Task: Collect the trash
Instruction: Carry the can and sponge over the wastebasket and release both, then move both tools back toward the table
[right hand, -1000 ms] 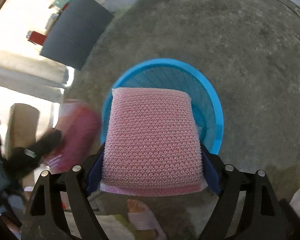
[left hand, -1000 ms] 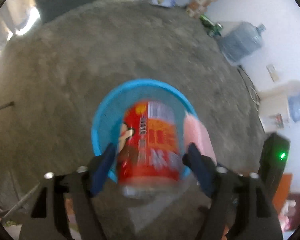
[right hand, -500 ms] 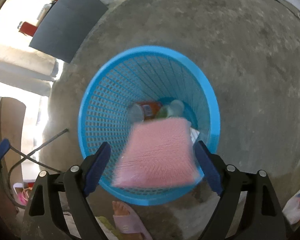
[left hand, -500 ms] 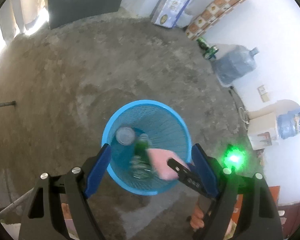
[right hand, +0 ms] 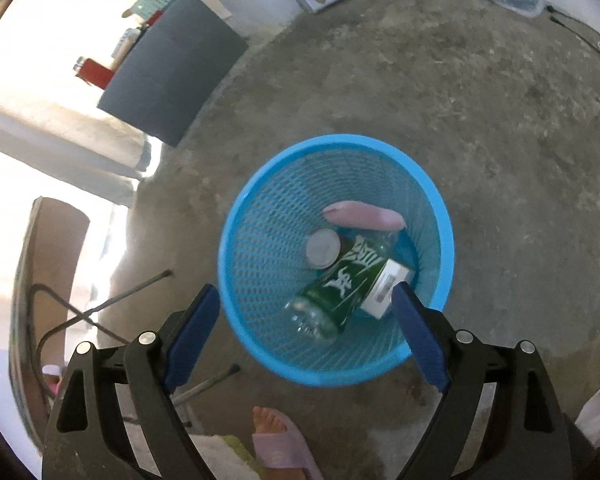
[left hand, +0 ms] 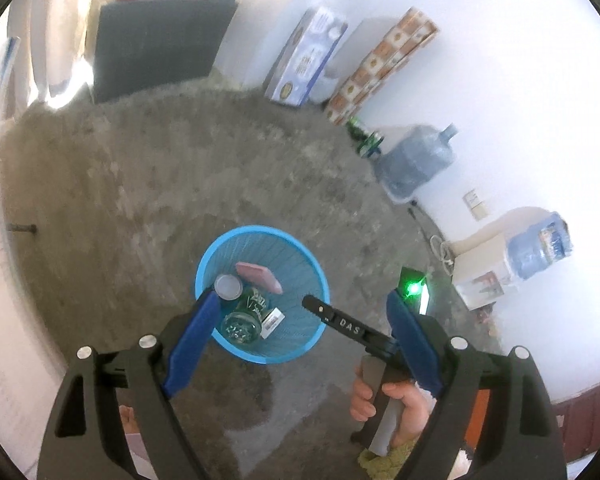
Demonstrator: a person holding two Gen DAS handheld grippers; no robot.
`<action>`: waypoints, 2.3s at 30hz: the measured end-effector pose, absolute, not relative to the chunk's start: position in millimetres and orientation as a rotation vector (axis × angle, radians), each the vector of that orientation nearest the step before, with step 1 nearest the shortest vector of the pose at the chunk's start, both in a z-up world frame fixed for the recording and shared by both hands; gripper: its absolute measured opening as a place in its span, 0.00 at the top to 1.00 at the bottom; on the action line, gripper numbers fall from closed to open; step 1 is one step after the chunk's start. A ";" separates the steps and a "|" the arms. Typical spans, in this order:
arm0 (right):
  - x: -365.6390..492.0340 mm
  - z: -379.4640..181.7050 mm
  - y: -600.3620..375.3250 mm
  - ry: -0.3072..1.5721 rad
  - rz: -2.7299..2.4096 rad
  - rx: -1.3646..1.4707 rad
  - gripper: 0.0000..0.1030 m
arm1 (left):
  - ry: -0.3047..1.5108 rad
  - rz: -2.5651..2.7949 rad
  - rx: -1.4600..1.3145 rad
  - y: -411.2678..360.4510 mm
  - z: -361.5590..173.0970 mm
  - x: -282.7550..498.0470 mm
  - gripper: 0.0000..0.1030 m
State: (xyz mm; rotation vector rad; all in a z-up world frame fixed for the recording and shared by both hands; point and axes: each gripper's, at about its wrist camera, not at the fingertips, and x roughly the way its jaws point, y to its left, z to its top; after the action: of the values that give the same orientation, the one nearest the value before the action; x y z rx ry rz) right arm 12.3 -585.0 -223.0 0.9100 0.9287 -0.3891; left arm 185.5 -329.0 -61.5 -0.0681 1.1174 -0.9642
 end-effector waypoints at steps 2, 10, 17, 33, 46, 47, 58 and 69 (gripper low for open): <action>0.1 -209.5 -577.3 0.907 -0.381 0.910 0.19 | 1.092 -0.968 -0.095 -310.8 -50.2 180.4 0.17; -25.2 -148.8 -540.5 0.882 -0.389 0.831 0.18 | 1.001 -0.819 -0.153 -218.7 -10.0 144.7 0.12; -2.2 -75.2 -470.3 0.890 -0.348 0.533 0.11 | 0.991 -0.666 -0.237 -136.7 -3.4 121.3 0.08; 71.9 11.1 -266.1 0.764 -0.207 -0.060 0.08 | 0.701 -0.242 -0.212 48.0 20.2 83.4 0.05; 78.3 10.1 -153.6 0.802 0.320 -0.047 0.08 | 0.514 -0.079 -0.297 192.1 8.0 72.3 0.05; 78.3 5.3 -145.6 0.833 0.346 -0.052 0.08 | 0.524 -0.078 -0.303 201.3 1.2 76.7 0.05; 85.0 2.9 -99.2 0.956 0.398 -0.015 0.08 | 0.787 -0.236 -0.341 235.1 -68.1 146.0 0.05; 100.4 -20.2 -76.3 1.037 0.416 -0.032 0.08 | 0.849 -0.066 0.016 182.3 -85.5 147.3 0.06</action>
State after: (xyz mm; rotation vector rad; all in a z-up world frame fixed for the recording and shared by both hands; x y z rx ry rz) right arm 100.4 -76.3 -20.2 -0.0317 1.0372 0.4160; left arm 147.3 182.3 -85.5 0.0156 0.8487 -0.0656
